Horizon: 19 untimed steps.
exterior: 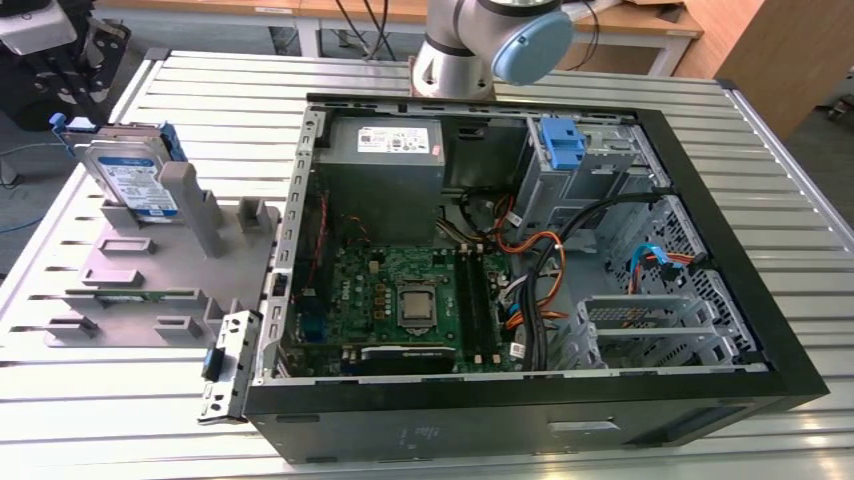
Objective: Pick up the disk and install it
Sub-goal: 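Pick up the disk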
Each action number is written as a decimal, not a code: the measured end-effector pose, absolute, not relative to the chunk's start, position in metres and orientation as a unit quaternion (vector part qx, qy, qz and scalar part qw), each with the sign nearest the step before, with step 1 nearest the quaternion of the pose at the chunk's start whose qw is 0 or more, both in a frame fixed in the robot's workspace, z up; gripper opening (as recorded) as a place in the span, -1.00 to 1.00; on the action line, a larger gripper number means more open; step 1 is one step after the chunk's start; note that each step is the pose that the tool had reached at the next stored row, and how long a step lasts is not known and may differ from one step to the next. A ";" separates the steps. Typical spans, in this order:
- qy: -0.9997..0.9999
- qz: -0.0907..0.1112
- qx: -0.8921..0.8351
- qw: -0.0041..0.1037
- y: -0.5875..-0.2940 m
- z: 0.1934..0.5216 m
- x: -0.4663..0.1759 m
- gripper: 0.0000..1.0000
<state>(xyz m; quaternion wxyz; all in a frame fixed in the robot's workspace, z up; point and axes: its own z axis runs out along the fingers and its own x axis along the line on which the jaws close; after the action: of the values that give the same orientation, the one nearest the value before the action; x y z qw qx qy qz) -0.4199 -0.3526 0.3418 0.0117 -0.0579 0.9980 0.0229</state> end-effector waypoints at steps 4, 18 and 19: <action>0.997 0.023 -0.067 0.011 -0.353 0.342 -0.420 -0.79; 0.995 0.023 -0.097 0.011 -0.353 0.342 -0.420 -0.79; 0.995 0.023 -0.097 0.011 -0.353 0.342 -0.420 -0.79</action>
<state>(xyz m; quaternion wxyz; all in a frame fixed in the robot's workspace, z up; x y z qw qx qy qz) -0.4199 -0.3526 0.3418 0.0108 -0.0969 0.9950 0.0233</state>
